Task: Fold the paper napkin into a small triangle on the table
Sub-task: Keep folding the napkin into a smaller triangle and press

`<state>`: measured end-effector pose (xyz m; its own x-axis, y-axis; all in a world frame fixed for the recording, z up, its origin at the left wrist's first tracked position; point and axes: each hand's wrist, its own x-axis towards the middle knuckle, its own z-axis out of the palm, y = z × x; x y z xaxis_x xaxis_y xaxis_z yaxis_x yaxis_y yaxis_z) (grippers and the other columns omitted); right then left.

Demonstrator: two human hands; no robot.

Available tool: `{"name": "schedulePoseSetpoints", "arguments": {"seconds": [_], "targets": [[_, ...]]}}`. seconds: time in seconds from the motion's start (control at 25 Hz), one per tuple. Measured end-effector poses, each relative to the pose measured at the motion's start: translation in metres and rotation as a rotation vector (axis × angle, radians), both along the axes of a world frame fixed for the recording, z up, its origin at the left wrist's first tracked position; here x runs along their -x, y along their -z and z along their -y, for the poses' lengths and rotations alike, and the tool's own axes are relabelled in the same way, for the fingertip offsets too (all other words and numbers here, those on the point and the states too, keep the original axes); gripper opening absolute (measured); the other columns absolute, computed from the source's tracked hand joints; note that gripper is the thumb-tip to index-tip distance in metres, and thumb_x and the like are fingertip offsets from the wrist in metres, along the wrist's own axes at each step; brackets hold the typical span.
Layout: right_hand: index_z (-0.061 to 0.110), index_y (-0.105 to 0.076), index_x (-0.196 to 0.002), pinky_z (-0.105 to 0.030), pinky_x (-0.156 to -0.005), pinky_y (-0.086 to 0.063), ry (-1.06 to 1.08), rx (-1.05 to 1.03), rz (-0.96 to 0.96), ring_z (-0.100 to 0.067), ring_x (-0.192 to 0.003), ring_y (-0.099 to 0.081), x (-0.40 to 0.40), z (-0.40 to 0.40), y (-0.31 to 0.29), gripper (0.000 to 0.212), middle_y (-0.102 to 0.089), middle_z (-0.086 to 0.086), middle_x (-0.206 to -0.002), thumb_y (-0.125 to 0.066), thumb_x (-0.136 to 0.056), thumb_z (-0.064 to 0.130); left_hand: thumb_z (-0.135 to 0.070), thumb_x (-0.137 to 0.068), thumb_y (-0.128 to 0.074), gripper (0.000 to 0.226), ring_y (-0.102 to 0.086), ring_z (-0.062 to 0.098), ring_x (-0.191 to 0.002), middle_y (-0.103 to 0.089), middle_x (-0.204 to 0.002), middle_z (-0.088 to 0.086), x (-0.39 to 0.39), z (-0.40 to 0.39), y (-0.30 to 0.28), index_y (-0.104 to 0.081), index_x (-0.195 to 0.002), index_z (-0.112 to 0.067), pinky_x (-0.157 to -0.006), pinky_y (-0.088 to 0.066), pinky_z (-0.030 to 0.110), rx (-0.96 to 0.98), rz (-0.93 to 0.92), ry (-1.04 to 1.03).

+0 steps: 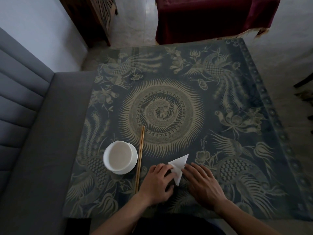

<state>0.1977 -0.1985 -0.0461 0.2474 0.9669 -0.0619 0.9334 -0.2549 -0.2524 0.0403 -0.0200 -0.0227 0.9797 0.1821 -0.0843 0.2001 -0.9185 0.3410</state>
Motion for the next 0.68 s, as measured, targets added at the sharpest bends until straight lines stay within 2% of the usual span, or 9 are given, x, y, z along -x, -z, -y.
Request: {"name": "schedulePoseSetpoints", "arguments": {"seconds": [0.2, 0.32, 0.48, 0.6, 0.68], "targets": [[0.015, -0.040, -0.148, -0.052, -0.110, -0.023, -0.011, 0.122, 0.016, -0.030, -0.143, -0.032, 0.007, -0.028, 0.001, 0.067, -0.033, -0.012, -0.157, -0.052, -0.089, 0.044, -0.041, -0.093, -0.048, 0.050, -0.038, 0.022, -0.133, -0.048, -0.143, -0.002, 0.001, -0.008, 0.000, -0.049, -0.138, -0.020, -0.103, -0.037, 0.041, -0.053, -0.071, -0.042], [0.016, -0.031, -0.153, -0.056, -0.110, -0.021, -0.023, 0.148, 0.017, -0.030, -0.146, -0.026, 0.012, -0.033, -0.001, 0.072, -0.027, -0.014, -0.159, -0.044, -0.091, 0.051, -0.041, -0.093, -0.048, 0.050, -0.038, 0.023, -0.134, -0.048, -0.144, -0.001, -0.001, -0.011, 0.001, -0.050, -0.138, -0.018, -0.102, -0.038, 0.042, -0.067, -0.103, -0.007], [0.020, -0.020, -0.156, -0.061, -0.109, -0.019, -0.048, 0.164, 0.022, -0.031, -0.147, -0.023, 0.009, -0.033, 0.000, 0.082, -0.025, -0.014, -0.160, -0.045, -0.089, 0.059, -0.041, -0.092, -0.047, 0.048, -0.038, 0.024, -0.134, -0.046, -0.147, 0.000, 0.000, -0.014, 0.007, -0.053, -0.135, -0.018, -0.102, -0.040, 0.044, -0.068, -0.125, 0.013], [0.022, -0.019, -0.156, -0.063, -0.110, -0.018, -0.064, 0.172, 0.030, -0.030, -0.148, -0.019, 0.006, -0.032, 0.000, 0.081, -0.021, -0.013, -0.161, -0.044, -0.090, 0.061, -0.041, -0.093, -0.047, 0.049, -0.039, 0.025, -0.133, -0.044, -0.149, 0.000, 0.003, -0.017, 0.010, -0.050, -0.137, -0.019, -0.102, -0.040, 0.045, -0.065, -0.131, 0.028], [0.019, -0.025, -0.155, -0.063, -0.111, -0.016, -0.046, 0.175, 0.050, -0.027, -0.148, -0.016, 0.001, -0.031, 0.002, 0.075, -0.020, -0.011, -0.161, -0.037, -0.094, 0.063, -0.041, -0.093, -0.047, 0.052, -0.040, 0.025, -0.132, -0.042, -0.151, -0.002, 0.005, -0.018, 0.011, -0.046, -0.142, -0.021, -0.102, -0.039, 0.045, -0.064, -0.134, 0.026]]}}
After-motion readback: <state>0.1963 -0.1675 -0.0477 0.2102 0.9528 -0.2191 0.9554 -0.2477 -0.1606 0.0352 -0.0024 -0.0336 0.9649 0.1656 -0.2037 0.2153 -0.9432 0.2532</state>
